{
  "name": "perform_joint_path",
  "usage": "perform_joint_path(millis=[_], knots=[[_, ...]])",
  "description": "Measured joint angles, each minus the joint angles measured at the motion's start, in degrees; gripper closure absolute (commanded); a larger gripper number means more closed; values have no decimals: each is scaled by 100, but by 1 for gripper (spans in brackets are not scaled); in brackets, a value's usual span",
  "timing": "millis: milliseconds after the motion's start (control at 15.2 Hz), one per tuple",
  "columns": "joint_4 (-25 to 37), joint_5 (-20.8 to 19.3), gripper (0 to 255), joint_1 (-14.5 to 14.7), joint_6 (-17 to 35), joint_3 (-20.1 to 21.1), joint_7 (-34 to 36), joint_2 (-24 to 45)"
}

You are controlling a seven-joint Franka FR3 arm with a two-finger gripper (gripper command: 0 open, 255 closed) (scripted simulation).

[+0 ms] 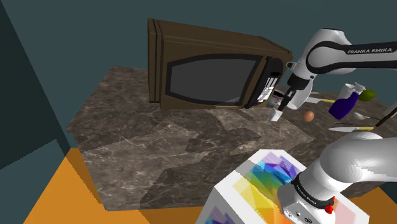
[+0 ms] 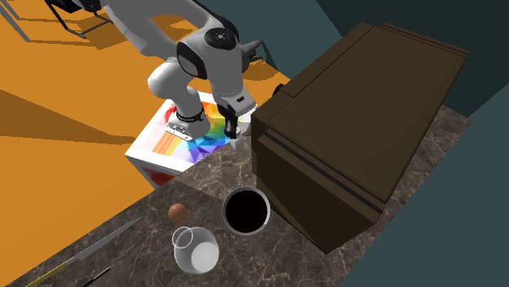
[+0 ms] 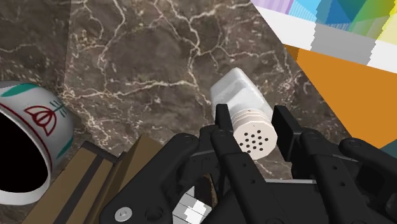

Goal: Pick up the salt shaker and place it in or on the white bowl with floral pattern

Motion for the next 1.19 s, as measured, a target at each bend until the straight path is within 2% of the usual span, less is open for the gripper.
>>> perform_joint_path(millis=[1188], knots=[[1248, 212, 255, 84, -1469, 250, -2, -223]])
